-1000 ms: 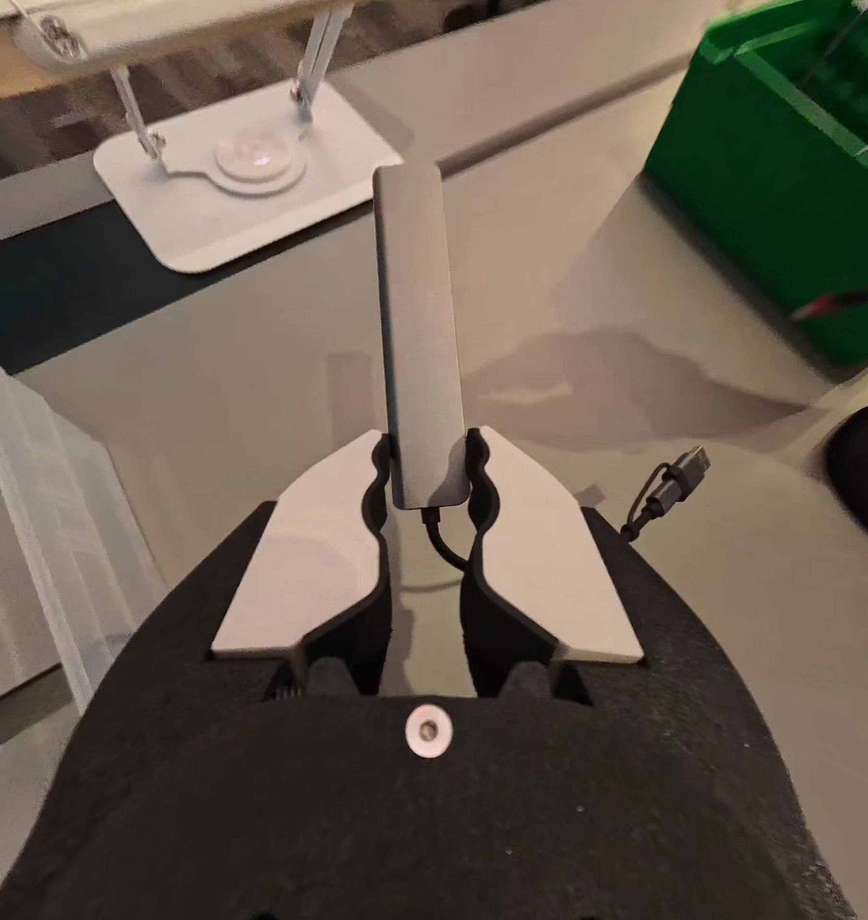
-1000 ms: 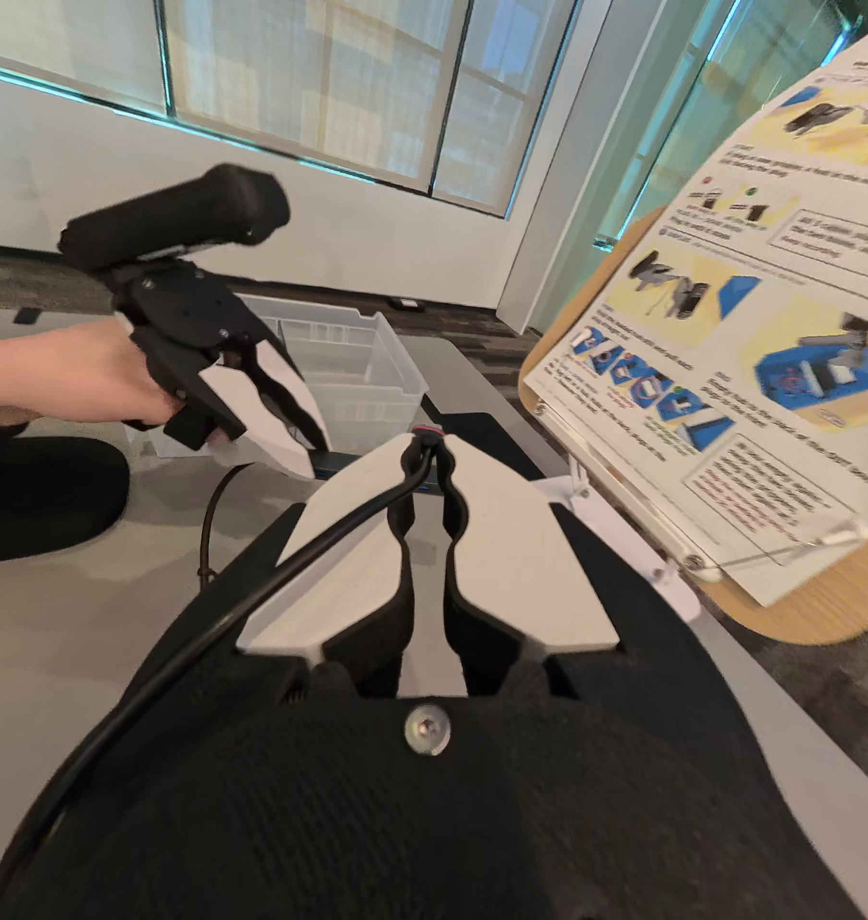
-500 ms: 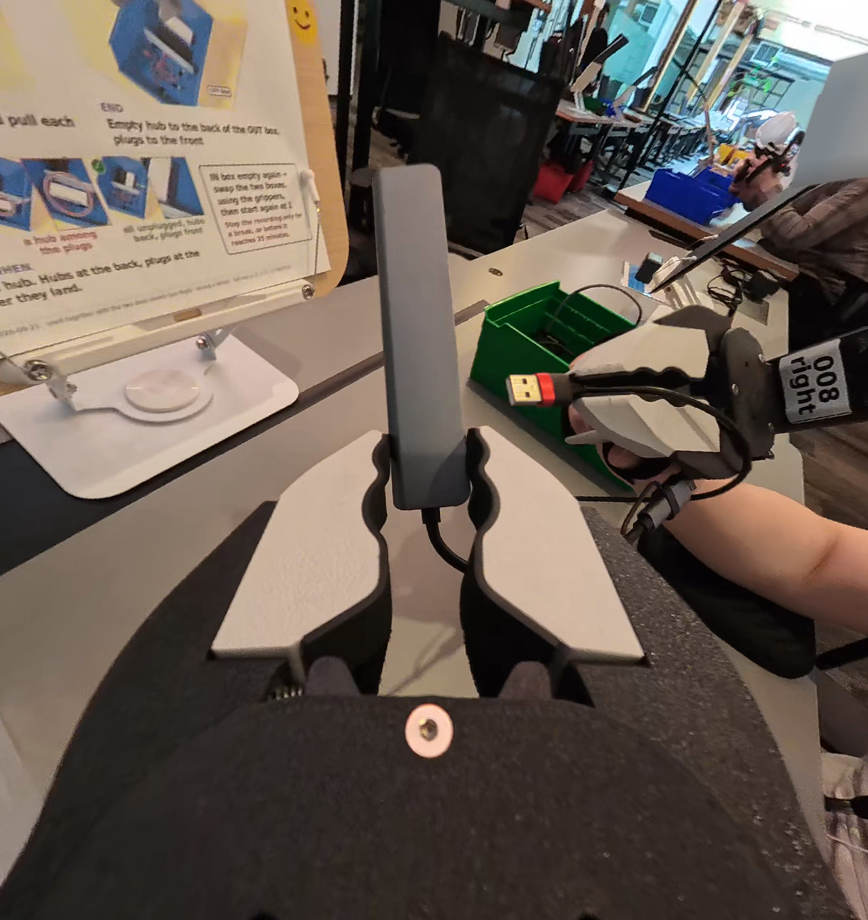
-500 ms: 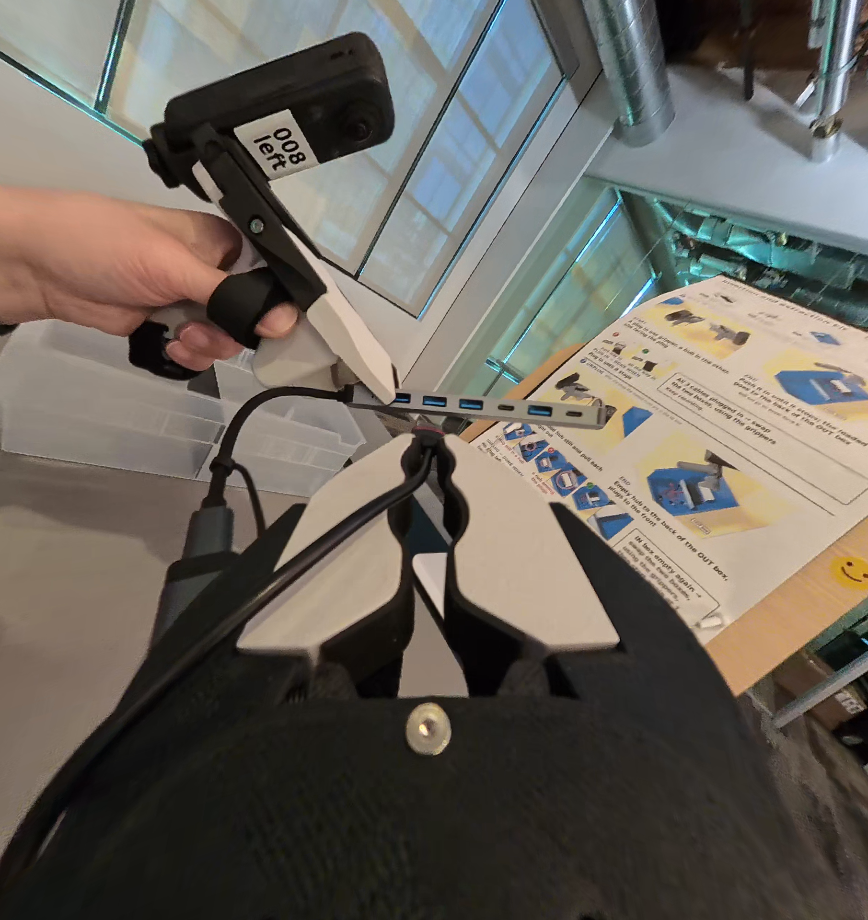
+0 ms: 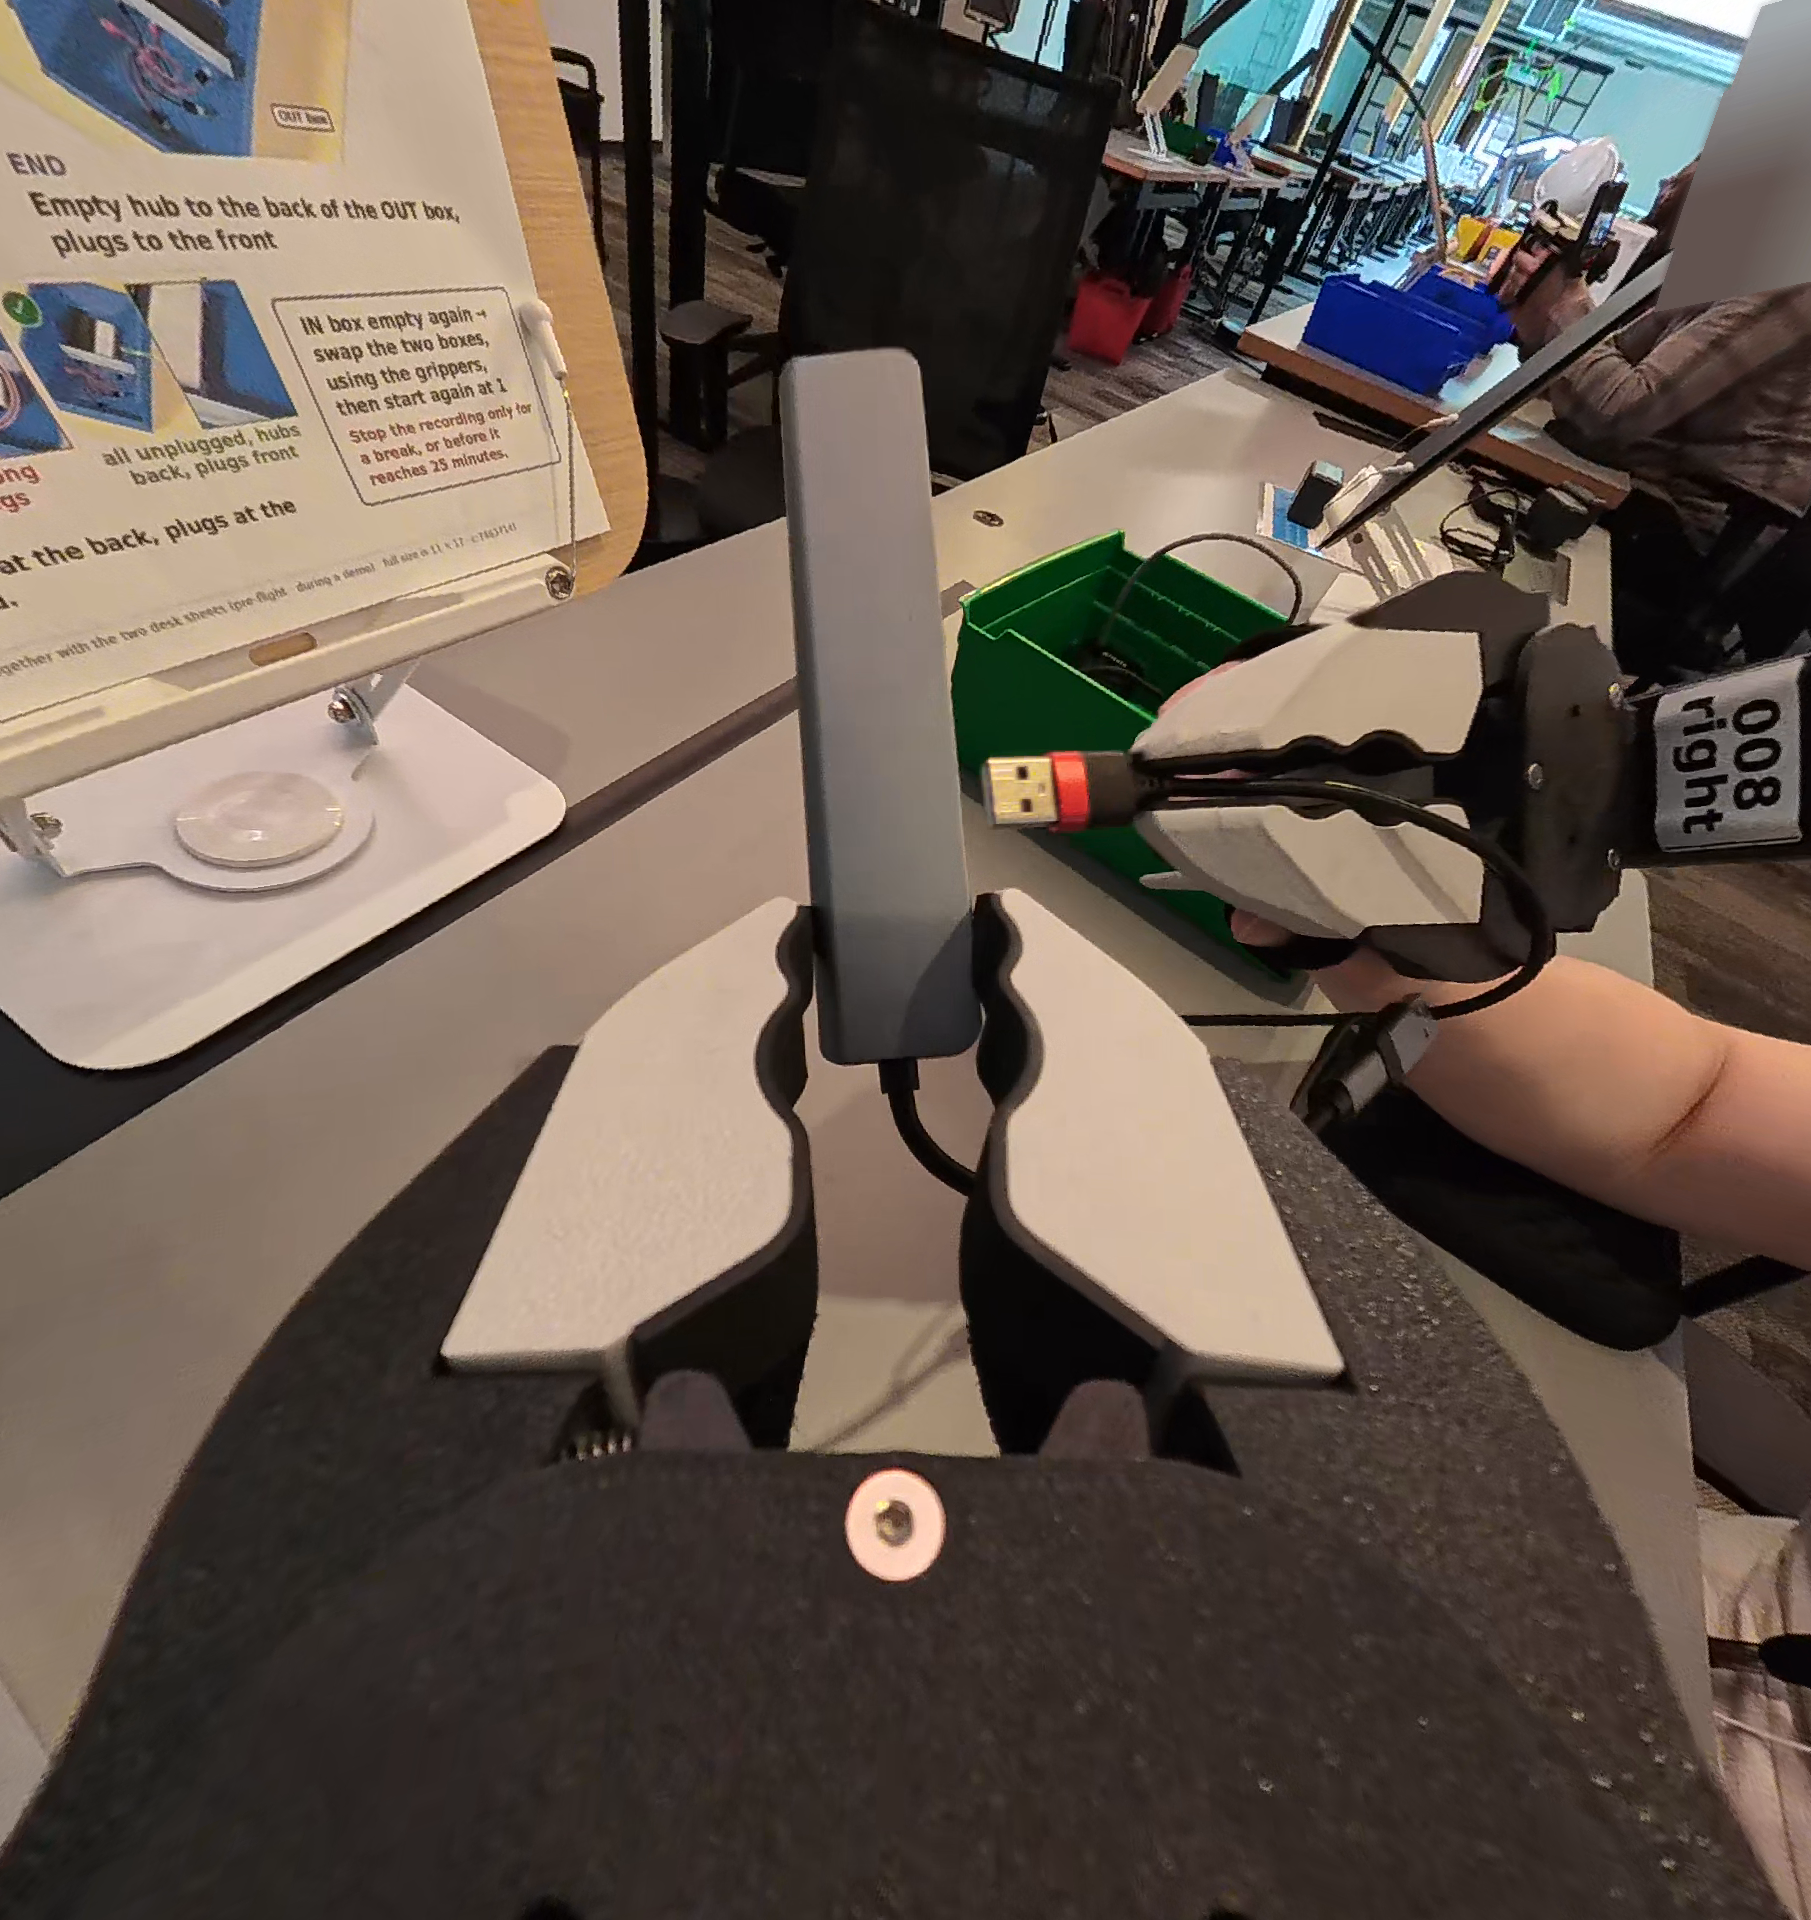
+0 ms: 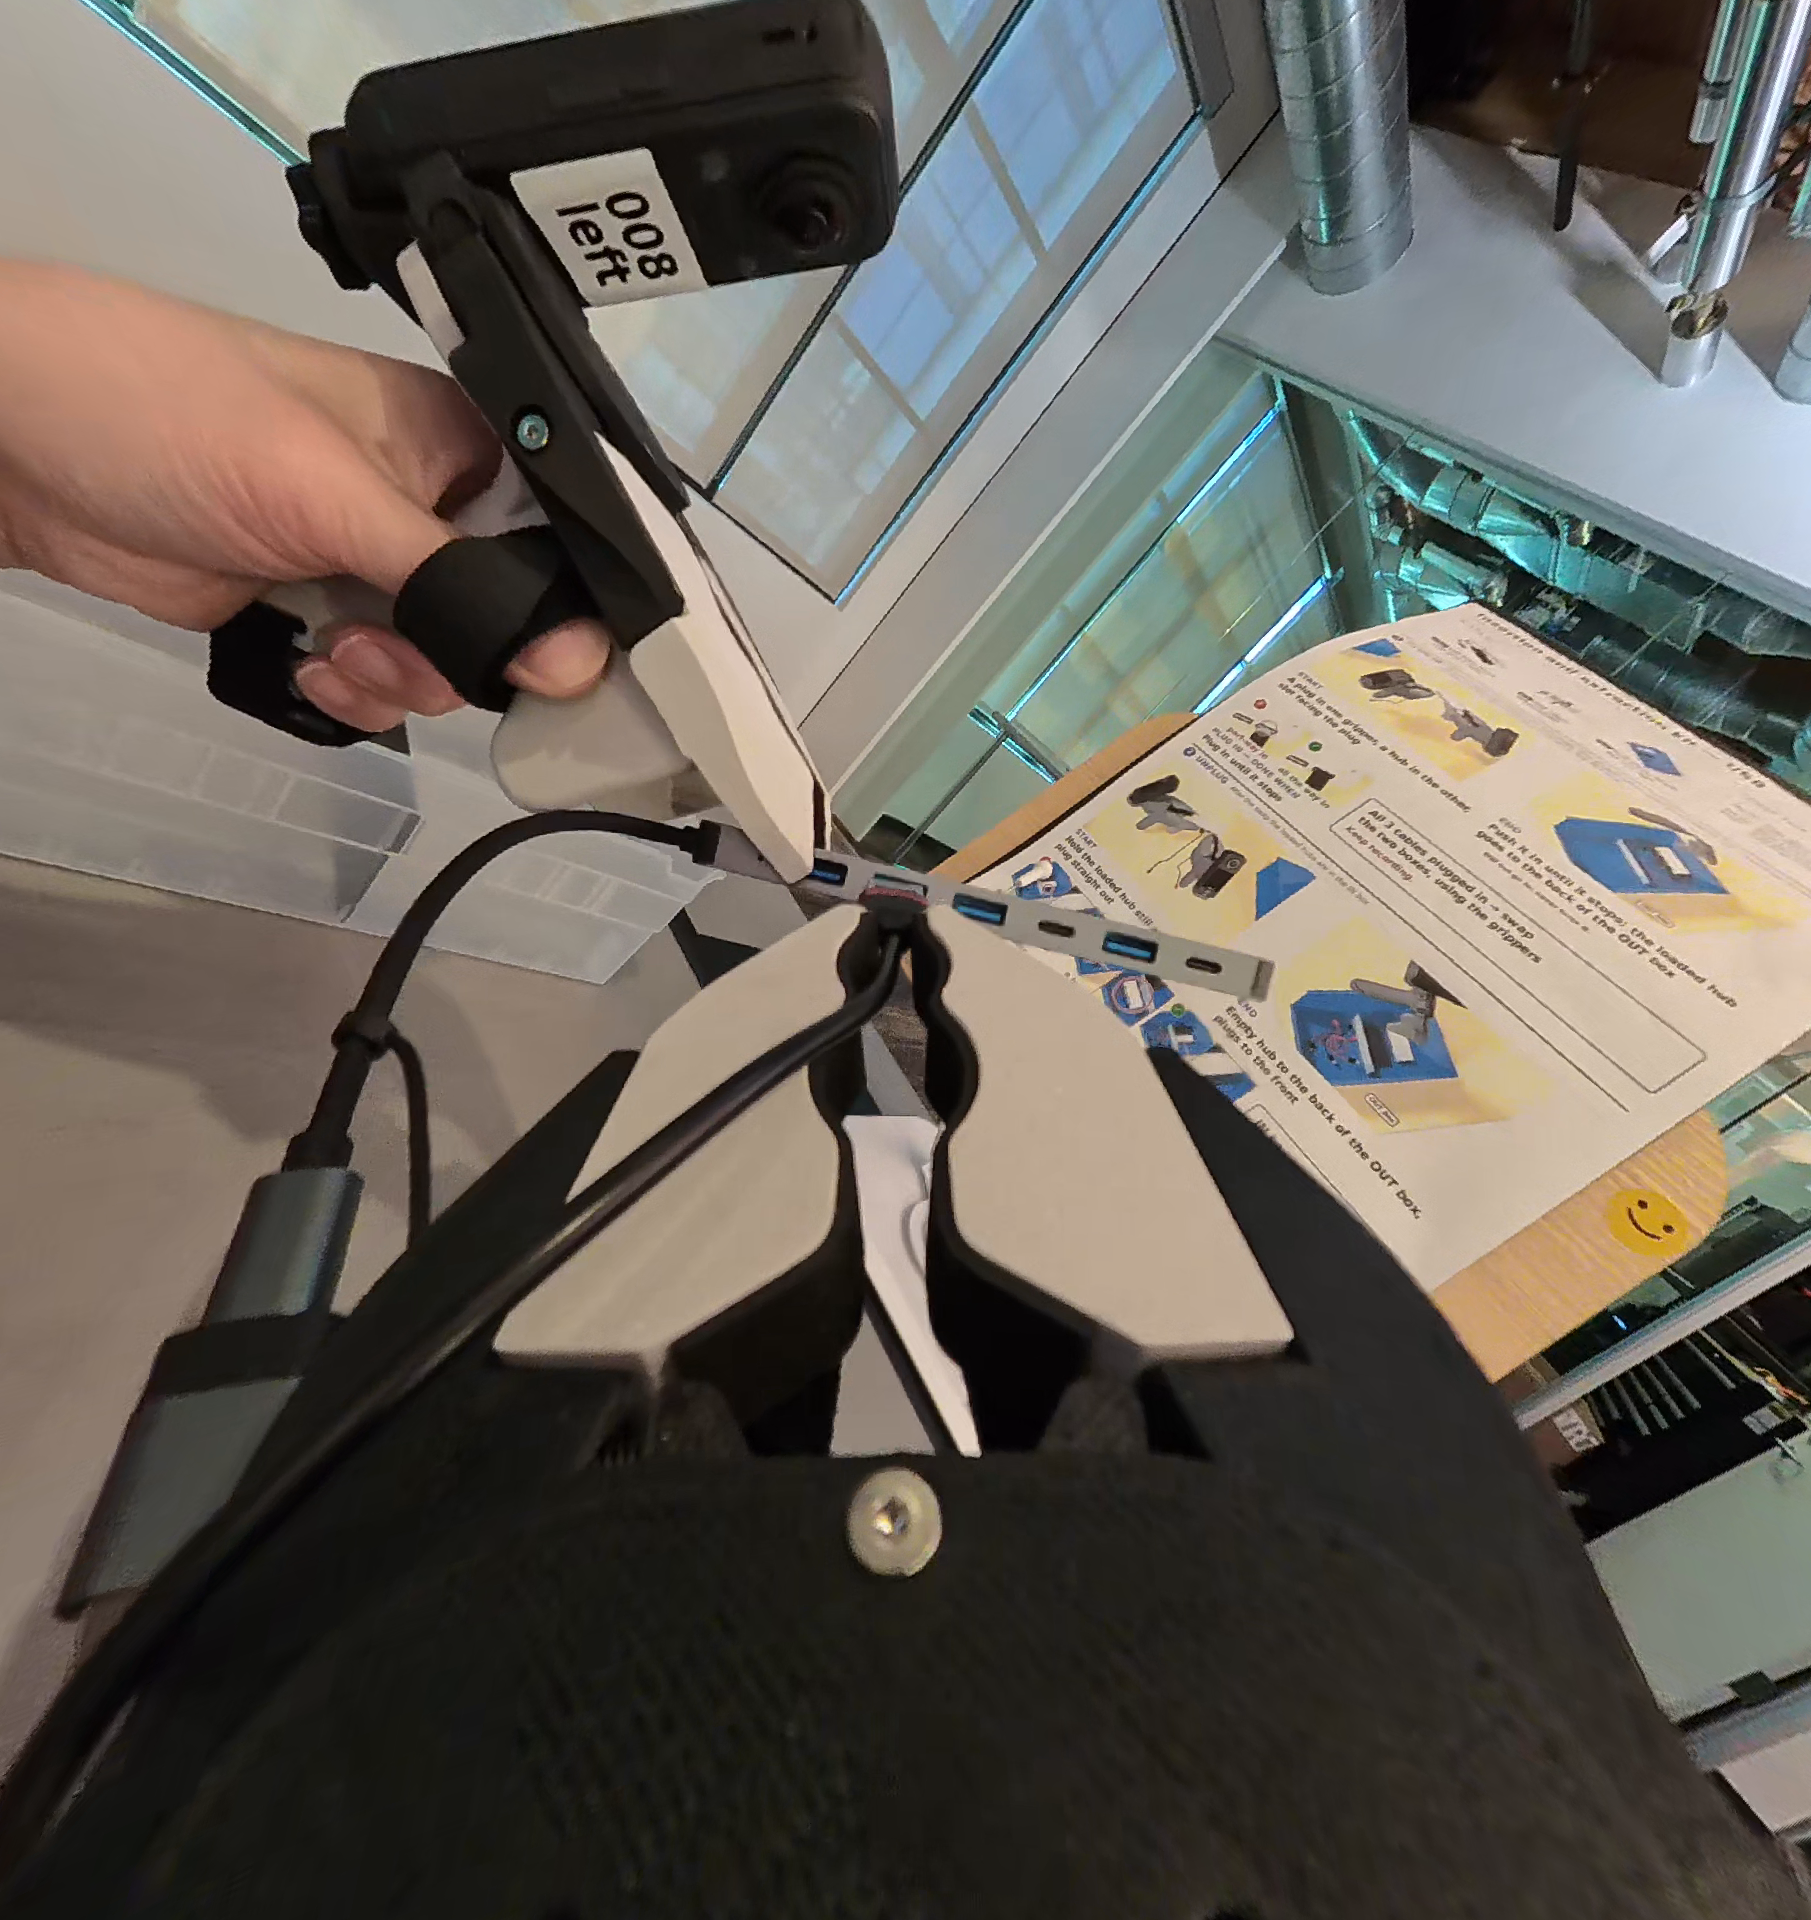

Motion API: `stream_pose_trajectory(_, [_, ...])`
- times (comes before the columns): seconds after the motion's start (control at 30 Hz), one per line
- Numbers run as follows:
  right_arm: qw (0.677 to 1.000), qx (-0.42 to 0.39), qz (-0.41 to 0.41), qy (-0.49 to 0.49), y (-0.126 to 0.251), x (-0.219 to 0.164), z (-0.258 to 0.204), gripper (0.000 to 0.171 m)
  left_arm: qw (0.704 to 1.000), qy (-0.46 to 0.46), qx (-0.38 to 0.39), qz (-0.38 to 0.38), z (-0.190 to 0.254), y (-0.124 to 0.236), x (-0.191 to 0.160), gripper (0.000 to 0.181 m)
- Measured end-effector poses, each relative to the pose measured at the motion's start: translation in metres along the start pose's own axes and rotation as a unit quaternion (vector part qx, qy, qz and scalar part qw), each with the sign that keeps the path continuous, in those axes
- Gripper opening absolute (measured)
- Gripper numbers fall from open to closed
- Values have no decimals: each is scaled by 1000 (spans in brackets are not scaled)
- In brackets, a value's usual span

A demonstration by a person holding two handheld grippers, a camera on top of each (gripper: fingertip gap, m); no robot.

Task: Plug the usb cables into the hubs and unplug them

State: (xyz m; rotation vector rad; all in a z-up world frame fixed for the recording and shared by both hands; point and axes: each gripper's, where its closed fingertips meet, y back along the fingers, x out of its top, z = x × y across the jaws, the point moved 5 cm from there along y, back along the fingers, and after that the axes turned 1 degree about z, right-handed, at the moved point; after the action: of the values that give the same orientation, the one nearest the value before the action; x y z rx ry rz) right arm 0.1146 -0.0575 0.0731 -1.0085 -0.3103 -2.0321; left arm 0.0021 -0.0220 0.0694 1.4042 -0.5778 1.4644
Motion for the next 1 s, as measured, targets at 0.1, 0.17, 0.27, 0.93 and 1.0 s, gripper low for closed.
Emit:
stream_pose_trajectory(0.1, [1000,1,-5,-6,-1,-1,0,7,1000,-11,4,-4,3,-2,0,29])
stream_pose_trajectory(0.17, [1000,1,-3,-8,0,-1,1,7,1000,-21,10,-6,5,-3,0,29])
stream_pose_trajectory(0.27, [1000,8,-12,-19,-1,-1,2,7,999,-27,17,-4,5,-2,0,29])
stream_pose_trajectory(0.93, [999,-7,-39,8,0,2,2,7,994,-82,73,-13,11,-2,4,29])
stream_pose_trajectory(1.0, [999,-13,-39,18,-1,2,2,7,994,-82,77,-9,12,-2,5,29])
